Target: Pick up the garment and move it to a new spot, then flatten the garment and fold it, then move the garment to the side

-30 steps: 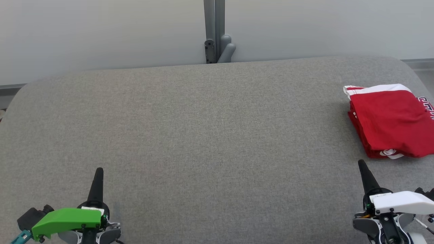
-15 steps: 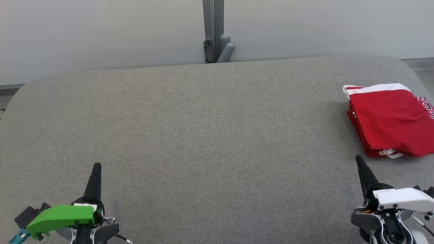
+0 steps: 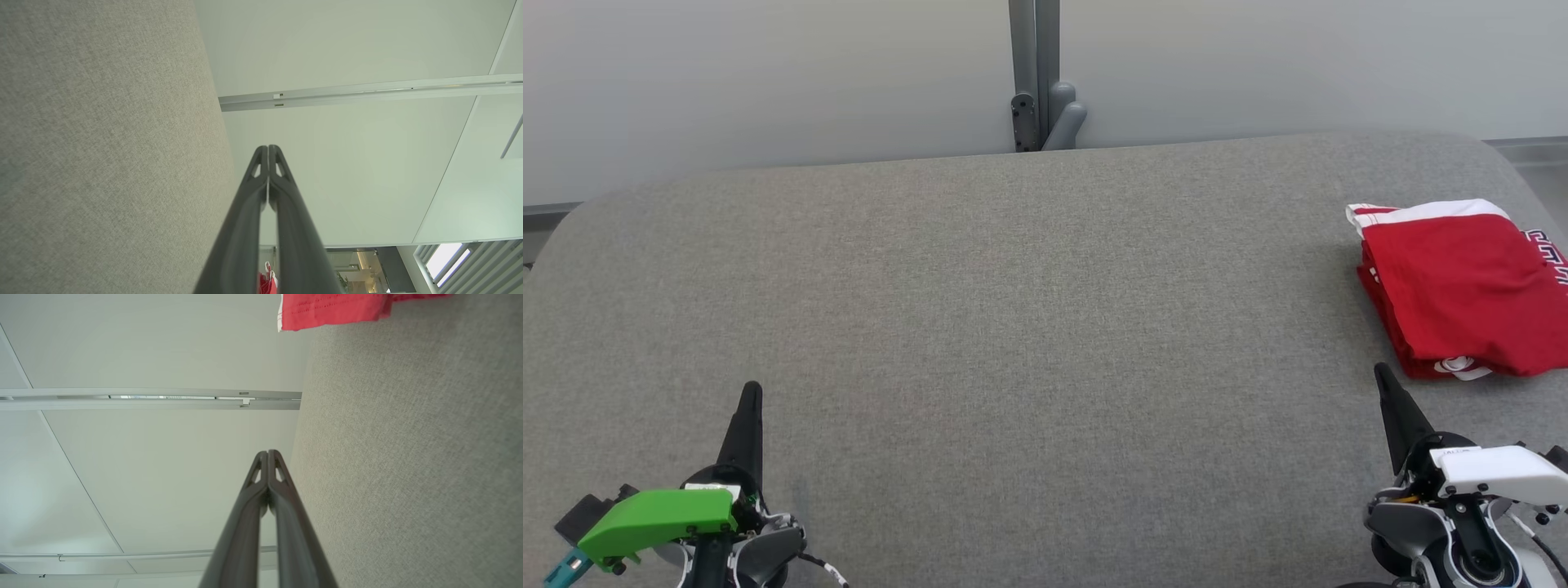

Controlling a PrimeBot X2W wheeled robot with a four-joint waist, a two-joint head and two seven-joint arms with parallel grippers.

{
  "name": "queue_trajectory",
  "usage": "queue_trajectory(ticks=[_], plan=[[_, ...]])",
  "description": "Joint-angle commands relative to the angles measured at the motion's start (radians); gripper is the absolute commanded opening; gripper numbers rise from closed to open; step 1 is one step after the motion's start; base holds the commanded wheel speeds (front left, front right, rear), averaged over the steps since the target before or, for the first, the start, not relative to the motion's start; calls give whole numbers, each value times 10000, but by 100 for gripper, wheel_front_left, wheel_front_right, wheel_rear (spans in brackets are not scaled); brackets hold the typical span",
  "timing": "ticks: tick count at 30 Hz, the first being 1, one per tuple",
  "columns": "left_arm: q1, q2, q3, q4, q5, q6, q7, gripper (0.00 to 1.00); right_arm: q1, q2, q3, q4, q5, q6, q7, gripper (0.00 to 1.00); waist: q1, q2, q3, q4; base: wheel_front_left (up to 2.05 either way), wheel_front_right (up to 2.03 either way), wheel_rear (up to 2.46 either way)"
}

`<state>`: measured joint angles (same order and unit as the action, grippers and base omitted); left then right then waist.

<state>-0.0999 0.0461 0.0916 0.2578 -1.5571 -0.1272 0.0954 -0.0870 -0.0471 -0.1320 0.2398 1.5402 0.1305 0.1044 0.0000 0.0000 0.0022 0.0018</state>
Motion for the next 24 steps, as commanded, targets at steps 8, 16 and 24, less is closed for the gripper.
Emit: queue_trajectory(ticks=[8,16,24], plan=[[-221,72,103,-98,-580,-63,179,0,-161,-53,46,-79,723,4,177,0,0,0,7,-17,0,0,0],[-209,72,106,-94,-581,-62,160,0,-155,-52,45,-75,753,4,175,0,0,0,8,-19,0,0,0],[-208,73,106,-93,-581,-63,160,0,-155,-52,46,-75,754,4,175,0,0,0,8,-19,0,0,0]])
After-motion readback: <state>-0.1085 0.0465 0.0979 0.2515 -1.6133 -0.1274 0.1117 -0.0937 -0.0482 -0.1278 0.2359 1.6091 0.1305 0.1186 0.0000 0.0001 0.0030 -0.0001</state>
